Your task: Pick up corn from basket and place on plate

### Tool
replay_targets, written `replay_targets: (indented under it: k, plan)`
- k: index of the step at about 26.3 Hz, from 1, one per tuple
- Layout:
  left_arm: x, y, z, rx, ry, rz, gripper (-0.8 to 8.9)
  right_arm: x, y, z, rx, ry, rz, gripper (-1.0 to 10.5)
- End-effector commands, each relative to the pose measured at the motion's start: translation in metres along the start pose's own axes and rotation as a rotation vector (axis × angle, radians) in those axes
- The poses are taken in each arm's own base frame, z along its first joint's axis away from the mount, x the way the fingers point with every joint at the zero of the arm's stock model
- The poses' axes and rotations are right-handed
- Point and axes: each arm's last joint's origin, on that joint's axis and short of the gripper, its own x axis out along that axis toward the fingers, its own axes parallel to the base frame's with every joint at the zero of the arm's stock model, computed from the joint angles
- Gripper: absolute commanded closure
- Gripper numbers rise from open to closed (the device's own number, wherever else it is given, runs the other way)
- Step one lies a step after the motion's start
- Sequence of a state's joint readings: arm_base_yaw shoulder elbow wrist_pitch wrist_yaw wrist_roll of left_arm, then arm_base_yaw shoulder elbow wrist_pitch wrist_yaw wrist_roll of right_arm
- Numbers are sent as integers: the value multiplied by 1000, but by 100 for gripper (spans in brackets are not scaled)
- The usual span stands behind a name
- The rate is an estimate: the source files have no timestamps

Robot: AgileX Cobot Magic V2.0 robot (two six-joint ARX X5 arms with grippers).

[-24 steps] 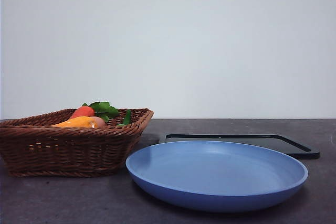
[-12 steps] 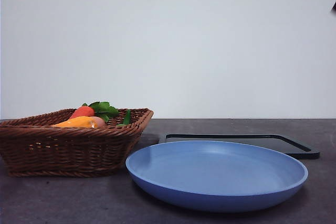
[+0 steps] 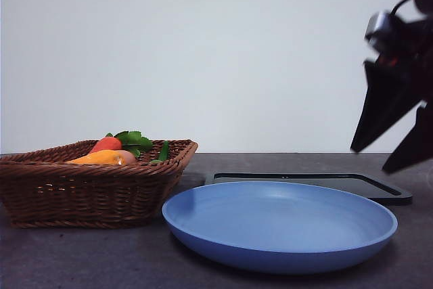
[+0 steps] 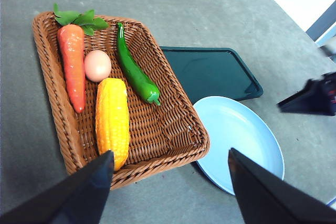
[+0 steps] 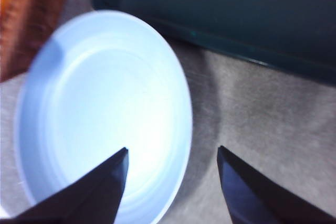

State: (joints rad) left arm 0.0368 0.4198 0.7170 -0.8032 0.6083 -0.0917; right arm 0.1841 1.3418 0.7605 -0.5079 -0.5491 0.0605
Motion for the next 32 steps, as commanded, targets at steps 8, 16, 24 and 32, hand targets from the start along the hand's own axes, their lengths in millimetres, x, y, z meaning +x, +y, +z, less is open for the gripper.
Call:
replay_targets:
  k: [8, 16, 24, 32]
  plan:
    - [-2, -2, 5, 16, -21, -7, 458, 45, -5, 0, -12, 141, 24, 768]
    - [1, 0, 6, 4, -4, -4, 458, 49, -5, -3, 18, 174, -13, 944]
    - [29, 11, 16, -19, 85, -24, 458, 1, 10, -3, 27, 109, -110, 944]
    - [86, 20, 26, 14, 223, 35, 458, -66, 31, -21, 2, -72, -137, 944]
